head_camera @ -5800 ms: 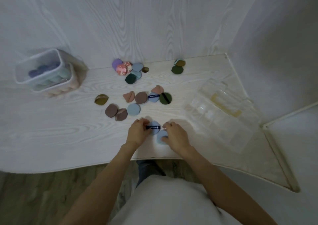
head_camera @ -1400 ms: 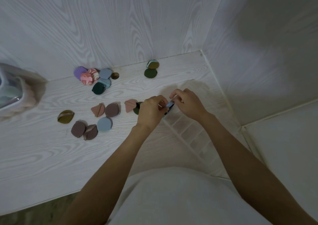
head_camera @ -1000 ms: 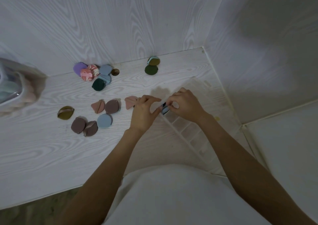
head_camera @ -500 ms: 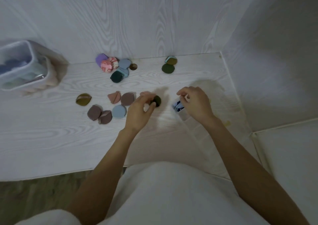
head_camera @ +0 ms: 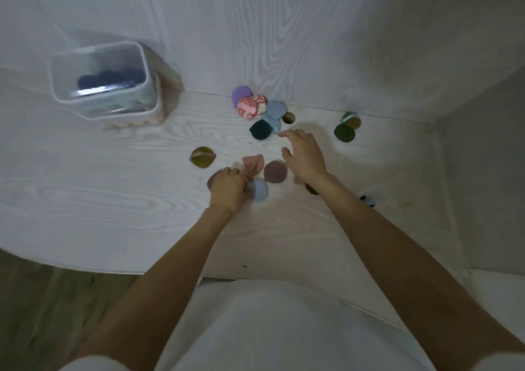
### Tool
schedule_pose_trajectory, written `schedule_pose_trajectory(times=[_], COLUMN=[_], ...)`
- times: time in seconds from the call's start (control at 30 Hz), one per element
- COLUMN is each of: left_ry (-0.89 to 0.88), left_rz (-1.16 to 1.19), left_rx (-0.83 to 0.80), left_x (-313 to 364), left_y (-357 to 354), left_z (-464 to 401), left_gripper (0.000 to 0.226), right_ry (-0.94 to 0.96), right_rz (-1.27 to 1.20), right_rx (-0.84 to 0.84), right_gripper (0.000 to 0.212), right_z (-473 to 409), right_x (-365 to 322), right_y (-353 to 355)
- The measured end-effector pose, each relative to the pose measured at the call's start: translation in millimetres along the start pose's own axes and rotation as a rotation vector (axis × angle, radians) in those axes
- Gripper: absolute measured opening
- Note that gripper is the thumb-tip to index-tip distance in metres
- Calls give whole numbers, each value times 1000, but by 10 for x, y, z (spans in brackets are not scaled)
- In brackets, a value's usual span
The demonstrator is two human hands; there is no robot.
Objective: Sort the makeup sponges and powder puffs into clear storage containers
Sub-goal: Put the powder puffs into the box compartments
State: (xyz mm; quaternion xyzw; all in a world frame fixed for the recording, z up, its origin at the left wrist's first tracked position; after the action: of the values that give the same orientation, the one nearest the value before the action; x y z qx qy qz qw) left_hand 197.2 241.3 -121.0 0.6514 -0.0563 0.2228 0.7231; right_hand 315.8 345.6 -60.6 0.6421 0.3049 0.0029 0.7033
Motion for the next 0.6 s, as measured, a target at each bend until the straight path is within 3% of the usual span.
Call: schedule_pose_trajectory(times=[0.2,0.37,0.5,0.6], left_ry=[131,196,212,247], left_rz=[236,339,420,510], left_rx=[78,-13,-50,7], left_x=[-520,-700,-729,-740], left_y=[238,169,157,282], left_z=[-50,-77,-125,-148], left_gripper=[20,19,19,17], right_ry=[-51,-217,-345,-436], right_rz=[83,230,30,-148], right_rx=[-108,13,135,241], right_gripper=[28,18,14,18], right_z=[-1000,-1201,-1083,-793], right_x=[-95,119,265,317], right_y=[-391,-490,-497,-328])
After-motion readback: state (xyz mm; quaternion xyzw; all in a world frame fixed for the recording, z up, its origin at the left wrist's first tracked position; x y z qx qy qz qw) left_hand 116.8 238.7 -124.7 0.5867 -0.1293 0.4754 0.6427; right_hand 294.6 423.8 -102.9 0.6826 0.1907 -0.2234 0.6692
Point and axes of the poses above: each hand's wrist, its own z-axis away from the middle knuckle, its own y-axis out of the back of the hand, x = y × z, the point moved 10 cm from there along -z, towards the middle knuckle, and after that the axes turned 4 degrees about x, right-handed, at the moved point
